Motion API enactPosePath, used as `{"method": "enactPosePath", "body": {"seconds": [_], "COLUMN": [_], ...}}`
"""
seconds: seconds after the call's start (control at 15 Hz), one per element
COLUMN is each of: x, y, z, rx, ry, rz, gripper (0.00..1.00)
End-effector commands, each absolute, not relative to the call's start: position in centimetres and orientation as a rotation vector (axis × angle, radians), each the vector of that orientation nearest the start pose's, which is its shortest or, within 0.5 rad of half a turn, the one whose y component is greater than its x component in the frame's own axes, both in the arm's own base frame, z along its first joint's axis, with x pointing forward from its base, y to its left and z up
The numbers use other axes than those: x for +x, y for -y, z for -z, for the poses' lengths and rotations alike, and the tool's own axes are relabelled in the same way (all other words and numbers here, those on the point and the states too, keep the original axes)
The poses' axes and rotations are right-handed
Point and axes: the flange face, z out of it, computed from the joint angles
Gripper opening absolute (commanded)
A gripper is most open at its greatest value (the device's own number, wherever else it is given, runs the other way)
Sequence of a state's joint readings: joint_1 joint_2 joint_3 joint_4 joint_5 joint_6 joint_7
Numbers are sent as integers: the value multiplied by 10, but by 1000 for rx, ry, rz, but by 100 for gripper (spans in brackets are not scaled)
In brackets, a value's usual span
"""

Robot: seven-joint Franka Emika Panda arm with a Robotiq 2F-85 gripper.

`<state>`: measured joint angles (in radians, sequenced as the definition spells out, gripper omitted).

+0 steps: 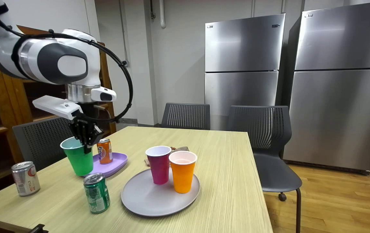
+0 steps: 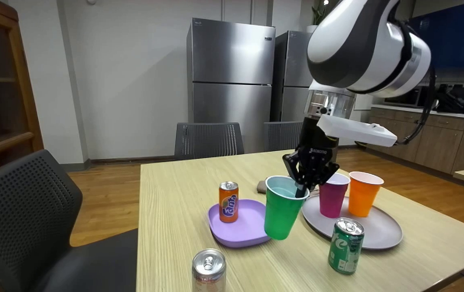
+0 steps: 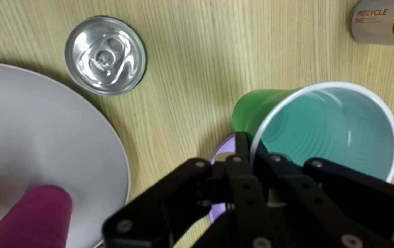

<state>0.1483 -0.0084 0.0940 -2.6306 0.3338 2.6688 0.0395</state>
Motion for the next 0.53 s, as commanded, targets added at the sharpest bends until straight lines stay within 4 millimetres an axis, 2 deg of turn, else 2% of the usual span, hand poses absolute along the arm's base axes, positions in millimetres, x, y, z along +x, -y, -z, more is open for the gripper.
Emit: {"method": "enactPosePath", "body": {"seconds": [0.0,0.47], "x": [429,443], "y": [-68,-25], "z": [-261,-262], "rx": [-2950,-2908], "ry": [-181,-303], "rz": [84,113], "gripper": [1,1]}}
